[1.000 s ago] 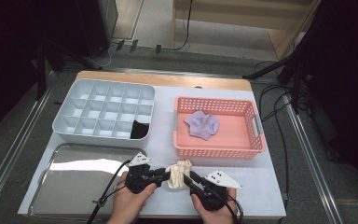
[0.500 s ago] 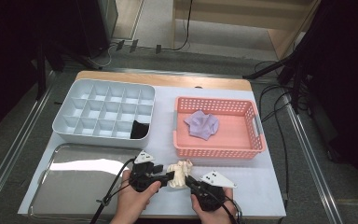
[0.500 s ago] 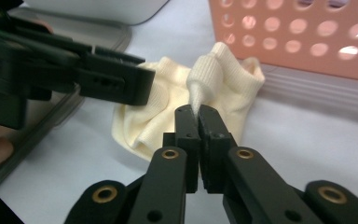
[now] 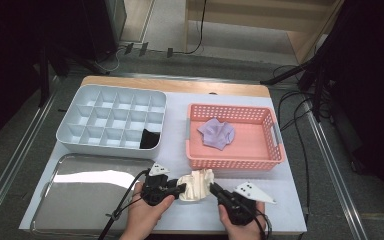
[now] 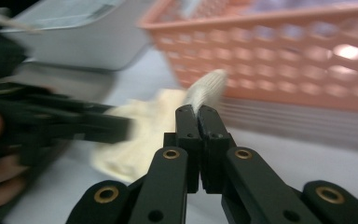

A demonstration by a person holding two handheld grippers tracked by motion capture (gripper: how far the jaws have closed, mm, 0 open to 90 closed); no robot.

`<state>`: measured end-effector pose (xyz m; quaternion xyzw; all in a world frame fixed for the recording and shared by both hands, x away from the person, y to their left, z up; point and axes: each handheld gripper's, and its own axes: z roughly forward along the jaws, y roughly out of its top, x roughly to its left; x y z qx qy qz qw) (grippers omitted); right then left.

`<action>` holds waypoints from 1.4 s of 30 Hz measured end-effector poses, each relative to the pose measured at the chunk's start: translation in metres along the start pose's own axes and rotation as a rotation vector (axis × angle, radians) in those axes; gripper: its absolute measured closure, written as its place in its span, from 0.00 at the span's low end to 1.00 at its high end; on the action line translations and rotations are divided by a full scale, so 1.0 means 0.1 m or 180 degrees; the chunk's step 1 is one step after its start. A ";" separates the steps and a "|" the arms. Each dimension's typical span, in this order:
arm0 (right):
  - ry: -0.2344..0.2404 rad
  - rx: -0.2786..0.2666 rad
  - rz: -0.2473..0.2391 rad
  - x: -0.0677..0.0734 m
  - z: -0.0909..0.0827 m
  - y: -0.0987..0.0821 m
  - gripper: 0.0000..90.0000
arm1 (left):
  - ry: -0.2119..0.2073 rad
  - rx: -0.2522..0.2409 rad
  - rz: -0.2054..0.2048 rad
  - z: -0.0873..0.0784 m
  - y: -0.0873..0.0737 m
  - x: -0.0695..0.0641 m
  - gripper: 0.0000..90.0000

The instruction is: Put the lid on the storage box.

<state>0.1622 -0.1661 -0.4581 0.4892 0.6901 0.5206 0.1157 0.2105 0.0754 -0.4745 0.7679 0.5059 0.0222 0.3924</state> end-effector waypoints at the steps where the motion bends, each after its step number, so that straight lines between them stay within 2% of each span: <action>1: 0.0067 0.0007 -0.0086 0.07 0.03 0.00 0.98 | -0.0001 -0.0001 -0.0003 0.00 0.00 -0.01 0.70; 2: 0.0153 0.0004 -0.0159 0.14 0.06 0.00 0.98 | 0.0005 0.0001 -0.0003 0.01 0.00 -0.01 0.70; 3: 0.0153 0.0004 -0.0159 0.14 0.06 0.00 0.98 | 0.0005 0.0001 -0.0003 0.01 0.00 -0.01 0.70; 4: 0.0253 0.0052 -0.0288 0.27 0.14 -0.02 0.98 | -0.0002 0.0002 -0.0007 0.01 0.00 -0.02 0.70; 5: 0.0253 0.0052 -0.0288 0.27 0.14 -0.02 0.98 | -0.0019 0.0003 -0.0013 0.01 0.00 -0.02 0.70; 7: 0.0289 0.0141 -0.0363 0.36 0.24 -0.06 0.98 | -0.0067 0.0017 0.0002 0.00 0.01 -0.01 0.66; 9: 0.0244 0.0213 -0.0410 0.41 0.31 -0.10 0.98 | -0.0089 -0.0001 0.0003 -0.06 0.02 0.00 0.60; 11: 0.0239 0.0222 -0.0403 0.41 0.35 -0.12 0.98 | -0.0103 -0.0074 -0.0002 -0.15 0.04 0.05 0.58; 14: 0.0278 0.0232 -0.0392 0.41 0.38 -0.13 0.98 | -0.0104 -0.0099 -0.0017 -0.20 0.05 0.10 0.60; 15: 0.0289 0.0249 -0.0386 0.42 0.40 -0.14 0.98 | -0.0124 -0.0107 -0.0042 -0.20 0.05 0.12 0.62; 16: 0.0287 0.0290 -0.0394 0.43 0.44 -0.17 0.97 | -0.0203 -0.0071 -0.0042 -0.19 0.04 0.15 0.70; 18: 0.0275 0.0314 -0.0434 0.44 0.49 -0.19 0.98 | -0.0225 -0.0032 -0.0045 -0.17 0.03 0.15 0.76; 20: 0.0285 0.0306 -0.0425 0.45 0.50 -0.19 0.98 | -0.0330 0.0067 -0.0100 -0.12 0.01 0.15 0.83; 21: 0.0271 0.0305 -0.0432 0.45 0.50 -0.19 0.98 | -0.0365 0.0066 -0.0155 -0.10 0.00 0.15 0.87; 24: 0.0194 0.0298 -0.0495 0.43 0.49 -0.17 0.98 | -0.0463 0.0014 -0.0342 -0.08 -0.01 0.14 0.91; 25: 0.0194 0.0298 -0.0495 0.43 0.49 -0.17 0.98 | -0.0463 0.0014 -0.0342 -0.08 -0.01 0.14 0.91; 26: 0.0142 0.0272 -0.0490 0.40 0.48 -0.14 0.98 | -0.0492 -0.0003 -0.0397 -0.07 -0.02 0.12 0.91; 29: 0.0039 0.0165 -0.0377 0.28 0.42 -0.06 0.98 | -0.0487 -0.0040 -0.0485 -0.04 -0.02 0.08 0.88; 30: 0.0066 0.0144 -0.0311 0.24 0.38 -0.03 0.98 | -0.0452 -0.0095 -0.0515 -0.04 -0.03 0.05 0.89; 31: 0.0066 0.0144 -0.0311 0.24 0.38 -0.03 0.98 | -0.0452 -0.0095 -0.0515 -0.04 -0.03 0.05 0.90; 33: 0.0161 0.0185 -0.0333 0.25 0.38 -0.04 0.98 | -0.0406 -0.0153 -0.0544 -0.02 -0.04 0.03 0.91; 34: 0.0222 0.0251 -0.0417 0.29 0.39 -0.07 0.98 | -0.0384 -0.0172 -0.0551 -0.02 -0.04 0.02 0.91; 39: 0.0255 0.0366 -0.0499 0.36 0.46 -0.13 0.98 | -0.0277 -0.0206 -0.0548 -0.03 -0.06 0.03 0.88; 40: 0.0259 0.0381 -0.0497 0.36 0.48 -0.14 0.98 | -0.0261 -0.0220 -0.0561 -0.04 -0.06 0.04 0.86; 41: 0.0228 0.0423 -0.0487 0.36 0.50 -0.15 0.98 | -0.0263 -0.0242 -0.0559 -0.05 -0.06 0.07 0.76; 42: 0.0228 0.0423 -0.0487 0.36 0.50 -0.15 0.98 | -0.0289 -0.0271 -0.0564 -0.06 -0.06 0.09 0.76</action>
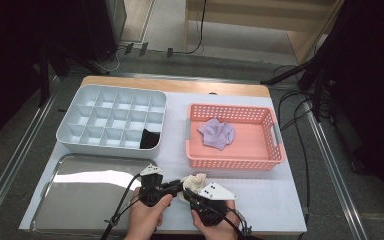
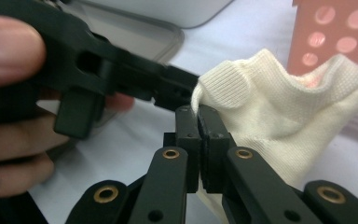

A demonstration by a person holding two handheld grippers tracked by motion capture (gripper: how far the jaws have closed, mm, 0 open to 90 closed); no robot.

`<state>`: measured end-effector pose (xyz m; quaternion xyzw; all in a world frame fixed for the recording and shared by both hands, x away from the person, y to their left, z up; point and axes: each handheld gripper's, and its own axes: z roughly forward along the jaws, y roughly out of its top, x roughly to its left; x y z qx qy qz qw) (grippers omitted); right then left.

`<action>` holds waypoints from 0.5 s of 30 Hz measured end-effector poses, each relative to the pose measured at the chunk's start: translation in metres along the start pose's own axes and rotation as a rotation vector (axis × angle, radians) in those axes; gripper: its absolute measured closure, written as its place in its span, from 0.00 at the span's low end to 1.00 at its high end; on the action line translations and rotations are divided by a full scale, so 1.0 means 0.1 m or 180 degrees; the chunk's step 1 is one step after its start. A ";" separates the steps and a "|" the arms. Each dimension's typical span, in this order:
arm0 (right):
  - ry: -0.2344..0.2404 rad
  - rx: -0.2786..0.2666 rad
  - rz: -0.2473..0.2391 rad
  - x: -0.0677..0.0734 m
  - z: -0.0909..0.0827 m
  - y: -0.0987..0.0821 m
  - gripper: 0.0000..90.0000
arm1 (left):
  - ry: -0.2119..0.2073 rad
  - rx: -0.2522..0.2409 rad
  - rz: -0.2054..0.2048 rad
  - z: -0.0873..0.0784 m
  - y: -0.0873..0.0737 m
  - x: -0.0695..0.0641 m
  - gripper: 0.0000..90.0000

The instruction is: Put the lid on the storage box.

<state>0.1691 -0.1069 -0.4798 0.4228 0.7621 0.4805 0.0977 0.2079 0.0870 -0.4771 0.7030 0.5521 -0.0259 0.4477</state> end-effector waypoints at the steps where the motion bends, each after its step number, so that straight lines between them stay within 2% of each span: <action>1: -0.0012 0.0034 0.0018 0.00 0.01 -0.01 0.98 | -0.0018 -0.0031 -0.0006 -0.03 0.02 0.02 0.74; 6: -0.0064 0.0115 0.0026 0.01 0.08 -0.03 0.98 | -0.0107 -0.0210 -0.0055 -0.14 0.10 0.05 0.63; 9: -0.0093 0.0128 -0.0019 0.03 0.10 -0.04 0.98 | -0.0178 -0.0140 -0.0002 -0.14 0.11 0.02 0.51; 11: -0.0111 0.0132 -0.0019 0.05 0.10 -0.04 0.96 | -0.0094 0.0000 0.0123 -0.08 0.10 -0.03 0.50; 12: -0.0092 0.0142 -0.0019 0.06 0.10 -0.04 0.92 | 0.0004 0.0041 0.0175 -0.03 0.08 -0.05 0.52; 13: -0.0092 0.0142 -0.0019 0.06 0.10 -0.04 0.92 | 0.0004 0.0041 0.0175 -0.03 0.08 -0.05 0.58; 14: -0.0042 0.0141 -0.0037 0.07 0.06 -0.04 0.85 | 0.0002 0.0051 0.0155 -0.01 0.08 -0.04 0.62; 15: -0.0042 0.0141 -0.0037 0.07 0.06 -0.04 0.85 | 0.0005 0.0059 0.0149 -0.01 0.08 -0.03 0.62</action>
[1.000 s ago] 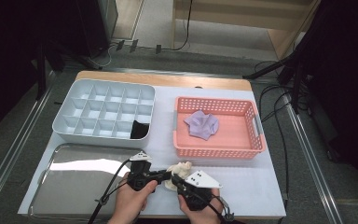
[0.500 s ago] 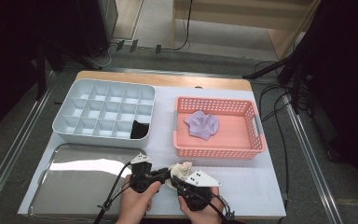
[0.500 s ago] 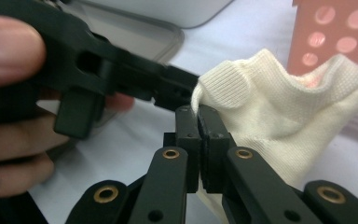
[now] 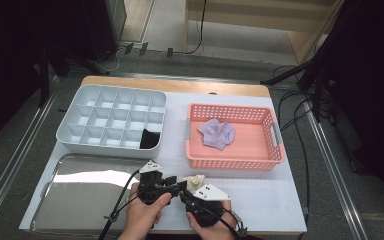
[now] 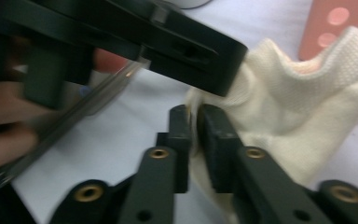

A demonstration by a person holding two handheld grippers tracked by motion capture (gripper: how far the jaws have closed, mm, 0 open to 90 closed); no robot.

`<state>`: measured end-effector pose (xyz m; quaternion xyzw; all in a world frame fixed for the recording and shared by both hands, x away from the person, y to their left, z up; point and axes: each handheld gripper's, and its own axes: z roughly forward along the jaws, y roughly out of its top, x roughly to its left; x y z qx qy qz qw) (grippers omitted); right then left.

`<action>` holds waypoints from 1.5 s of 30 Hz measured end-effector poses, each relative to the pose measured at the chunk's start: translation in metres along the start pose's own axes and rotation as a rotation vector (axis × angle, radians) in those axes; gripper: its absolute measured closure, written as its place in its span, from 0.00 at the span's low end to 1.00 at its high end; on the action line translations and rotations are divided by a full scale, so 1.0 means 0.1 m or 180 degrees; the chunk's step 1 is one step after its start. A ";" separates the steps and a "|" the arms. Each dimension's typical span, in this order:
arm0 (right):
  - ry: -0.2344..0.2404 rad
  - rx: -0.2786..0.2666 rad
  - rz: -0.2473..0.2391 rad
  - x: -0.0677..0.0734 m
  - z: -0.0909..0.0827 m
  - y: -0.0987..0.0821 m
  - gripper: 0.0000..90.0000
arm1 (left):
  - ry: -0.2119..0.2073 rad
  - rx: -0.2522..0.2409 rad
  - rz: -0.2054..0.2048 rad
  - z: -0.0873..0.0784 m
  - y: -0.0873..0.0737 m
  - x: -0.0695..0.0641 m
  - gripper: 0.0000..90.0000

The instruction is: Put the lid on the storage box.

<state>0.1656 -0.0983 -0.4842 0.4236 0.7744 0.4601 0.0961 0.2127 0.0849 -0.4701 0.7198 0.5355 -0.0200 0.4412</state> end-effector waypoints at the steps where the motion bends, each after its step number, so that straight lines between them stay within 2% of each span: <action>1: -0.0015 -0.0035 -0.0036 0.03 -0.08 -0.01 0.81 | -0.0011 0.0004 -0.0015 0.01 0.00 0.00 0.70; 3: -0.0044 -0.0087 -0.0039 0.03 -0.13 -0.02 0.81 | -0.0023 0.0016 -0.0007 0.01 0.00 0.00 0.71; 4: -0.0143 -0.0188 0.0004 0.03 -0.20 -0.04 0.80 | -0.0014 0.0025 0.0015 0.01 0.00 0.01 0.72; 5: -0.0326 -0.0356 0.0215 -0.02 -0.31 -0.08 0.80 | -0.0009 0.0028 0.0015 0.01 0.00 0.01 0.72; 6: -0.0326 -0.0356 0.0215 -0.02 -0.31 -0.08 0.80 | -0.0009 0.0028 0.0015 0.01 0.00 0.01 0.72; 7: -0.0395 -0.0362 0.0355 -0.06 -0.33 -0.09 0.80 | -0.0019 0.0031 0.0009 0.01 0.00 0.02 0.72; 8: -0.0449 -0.0310 0.0520 -0.13 -0.31 -0.11 0.76 | -0.0014 0.0028 0.0008 0.01 0.00 0.02 0.72; 12: -0.0509 -0.0235 0.0594 -0.18 -0.24 -0.13 0.69 | 0.0016 0.0001 0.0026 0.03 -0.02 -0.02 0.71; 13: -0.0560 -0.0241 0.0680 -0.21 -0.22 -0.14 0.63 | 0.0028 -0.0004 0.0043 0.02 -0.02 -0.01 0.71; 14: -0.0560 -0.0241 0.0680 -0.21 -0.22 -0.14 0.63 | 0.0028 -0.0004 0.0043 0.02 -0.02 -0.01 0.71; 15: -0.0591 -0.0238 0.0788 -0.24 -0.22 -0.15 0.62 | 0.0026 -0.0002 0.0038 0.02 -0.02 -0.01 0.71; 16: -0.0575 -0.0227 0.0820 -0.24 -0.22 -0.15 0.63 | 0.0023 -0.0002 0.0034 0.01 -0.02 0.00 0.71; 17: -0.0575 -0.0227 0.0820 -0.24 -0.22 -0.15 0.63 | 0.0019 -0.0010 0.0029 0.01 -0.03 0.00 0.71; 18: -0.0511 -0.0220 0.0837 -0.24 -0.22 -0.15 0.68 | 0.0008 0.0004 0.0033 0.01 -0.03 0.00 0.72; 20: -0.0377 -0.0151 0.0840 -0.25 -0.19 -0.13 0.85 | -0.0032 0.0022 0.0044 0.01 -0.04 -0.01 0.78; 24: -0.0403 -0.0137 0.0854 -0.29 -0.18 -0.09 0.91 | -0.0071 0.0061 0.0098 0.03 -0.04 -0.01 0.85; 26: -0.0446 -0.0112 0.0870 -0.36 -0.16 -0.06 0.92 | 0.0000 0.0076 0.0200 0.07 -0.03 -0.01 0.86; 30: -0.0472 -0.0108 0.0849 -0.38 -0.14 -0.06 0.92 | 0.0009 0.0093 0.0162 0.08 -0.02 0.02 0.82; 32: -0.0467 -0.0116 0.0820 -0.37 -0.15 -0.06 0.91 | 0.0049 0.0024 0.0154 0.04 -0.01 0.00 0.72; 34: -0.0479 -0.0118 0.0804 -0.35 -0.16 -0.05 0.91 | 0.0008 -0.0074 0.0163 -0.04 0.02 -0.05 0.66; 37: -0.0505 -0.0119 0.0766 -0.34 -0.15 -0.05 0.91 | 0.0018 -0.0146 0.0219 -0.09 0.05 -0.11 0.64; 39: -0.0531 -0.0104 0.0754 -0.33 -0.15 -0.04 0.91 | -0.0016 -0.0243 0.0267 -0.14 0.08 -0.20 0.66; 41: -0.0534 -0.0107 0.0734 -0.33 -0.15 -0.04 0.91 | -0.0046 -0.0250 0.0306 -0.14 0.09 -0.24 0.67; 43: -0.0556 -0.0108 0.0716 -0.32 -0.14 -0.03 0.91 | -0.0082 -0.0197 0.0385 -0.10 0.09 -0.29 0.74; 45: -0.0552 -0.0113 0.0690 -0.32 -0.14 -0.03 0.91 | -0.0066 -0.0039 0.0447 0.00 0.06 -0.30 0.83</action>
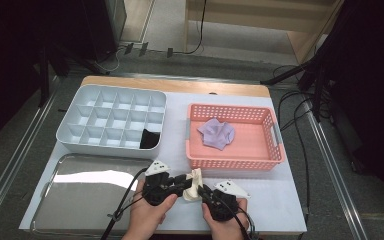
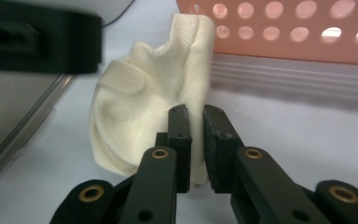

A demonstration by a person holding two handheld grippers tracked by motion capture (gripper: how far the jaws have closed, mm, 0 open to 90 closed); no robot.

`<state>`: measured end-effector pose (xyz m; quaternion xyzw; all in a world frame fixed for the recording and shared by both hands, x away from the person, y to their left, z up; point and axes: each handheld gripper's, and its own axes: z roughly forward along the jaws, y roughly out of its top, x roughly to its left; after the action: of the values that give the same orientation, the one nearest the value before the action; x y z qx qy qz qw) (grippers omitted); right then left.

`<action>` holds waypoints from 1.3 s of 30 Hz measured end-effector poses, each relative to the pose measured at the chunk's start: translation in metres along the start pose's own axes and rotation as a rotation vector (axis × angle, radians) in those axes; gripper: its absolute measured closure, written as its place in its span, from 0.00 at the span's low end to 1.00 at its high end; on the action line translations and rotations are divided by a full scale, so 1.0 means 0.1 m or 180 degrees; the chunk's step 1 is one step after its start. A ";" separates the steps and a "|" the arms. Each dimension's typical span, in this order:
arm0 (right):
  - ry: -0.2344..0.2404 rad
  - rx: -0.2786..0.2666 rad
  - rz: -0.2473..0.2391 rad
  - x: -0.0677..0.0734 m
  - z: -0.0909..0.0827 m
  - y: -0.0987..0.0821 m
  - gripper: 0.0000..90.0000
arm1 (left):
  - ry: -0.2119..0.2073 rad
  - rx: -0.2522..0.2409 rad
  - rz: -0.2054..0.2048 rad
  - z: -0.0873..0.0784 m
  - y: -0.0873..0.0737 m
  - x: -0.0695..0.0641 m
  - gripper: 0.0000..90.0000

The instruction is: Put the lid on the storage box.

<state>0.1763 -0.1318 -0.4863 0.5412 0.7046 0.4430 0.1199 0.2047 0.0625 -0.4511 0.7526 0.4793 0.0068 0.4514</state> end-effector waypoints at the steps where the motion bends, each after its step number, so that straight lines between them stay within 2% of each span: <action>1: 0.0000 0.0002 0.0009 0.00 -0.01 0.00 0.91 | 0.0014 0.0074 -0.0016 0.03 -0.01 0.02 0.89; 3: 0.0014 -0.0010 -0.0011 0.01 -0.02 0.01 0.92 | -0.0098 0.0187 -0.0205 0.11 -0.05 0.11 0.99; 4: 0.0035 -0.0032 -0.0026 0.01 -0.04 0.01 0.92 | -0.0033 0.0217 -0.0185 0.14 -0.06 0.13 1.00; 9: 0.0136 -0.0084 -0.0050 0.02 -0.07 0.03 0.93 | 0.0013 0.0249 -0.0170 0.19 -0.08 0.16 1.00; 11: 0.0216 -0.0151 -0.0111 0.04 -0.09 0.04 0.93 | -0.0002 0.0251 -0.0193 0.21 -0.09 0.17 1.00; 13: 0.0240 -0.0167 -0.0184 0.11 -0.10 0.04 0.93 | 0.0039 0.0222 -0.0201 0.21 -0.10 0.16 1.00; 17: 0.0275 -0.0172 -0.0281 0.18 -0.11 0.03 0.93 | 0.0074 0.0215 -0.0188 0.21 -0.11 0.16 1.00; 19: 0.0328 -0.0157 -0.0342 0.22 -0.11 0.02 0.94 | 0.0064 0.0198 -0.0234 0.21 -0.11 0.18 1.00; 20: 0.0454 -0.0093 -0.0392 0.27 -0.09 -0.01 0.94 | 0.0046 0.0191 -0.0269 0.21 -0.11 0.19 1.00; 22: 0.0493 -0.0046 -0.0448 0.31 -0.08 -0.02 0.94 | 0.0033 0.0176 -0.0321 0.22 -0.12 0.20 1.00; 24: 0.0408 -0.0004 -0.0577 0.38 -0.05 -0.06 0.94 | 0.0052 0.0174 -0.0294 0.22 -0.12 0.19 1.00; 27: 0.0425 0.0054 -0.0547 0.40 0.02 -0.07 0.97 | 0.0037 0.0185 -0.0317 0.21 -0.12 0.20 1.00; 28: 0.0402 0.0083 -0.0504 0.40 0.04 -0.08 0.98 | 0.0019 0.0195 -0.0371 0.20 -0.10 0.21 1.00; 32: 0.0330 0.0115 -0.0560 0.43 0.06 -0.09 0.98 | 0.0022 0.0164 -0.0381 0.17 -0.09 0.22 1.00; 34: 0.0345 0.0119 -0.0549 0.42 0.06 -0.09 0.98 | 0.0018 0.0132 -0.0386 0.15 -0.09 0.23 0.98; 35: 0.0361 0.0125 -0.0503 0.41 0.07 -0.09 0.98 | 0.0017 0.0094 -0.0423 0.12 -0.08 0.23 0.94; 36: 0.0384 0.0126 -0.0485 0.40 0.07 -0.09 0.98 | 0.0012 -0.0005 -0.0447 0.06 -0.06 0.24 0.85; 37: 0.0384 0.0126 -0.0485 0.40 0.07 -0.09 0.98 | 0.0012 -0.0005 -0.0447 0.06 -0.06 0.24 0.81; 38: 0.0388 0.0128 -0.0479 0.40 0.08 -0.09 0.98 | 0.0004 -0.0063 -0.0451 0.02 -0.05 0.25 0.81; 39: 0.0383 0.0135 -0.0482 0.40 0.08 -0.09 0.99 | 0.0018 -0.0123 -0.0475 -0.01 -0.03 0.26 0.76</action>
<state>0.1600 -0.0933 -0.4852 0.4612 0.7586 0.4494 0.0990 0.2159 0.0823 -0.4631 0.7060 0.5351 -0.0154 0.4637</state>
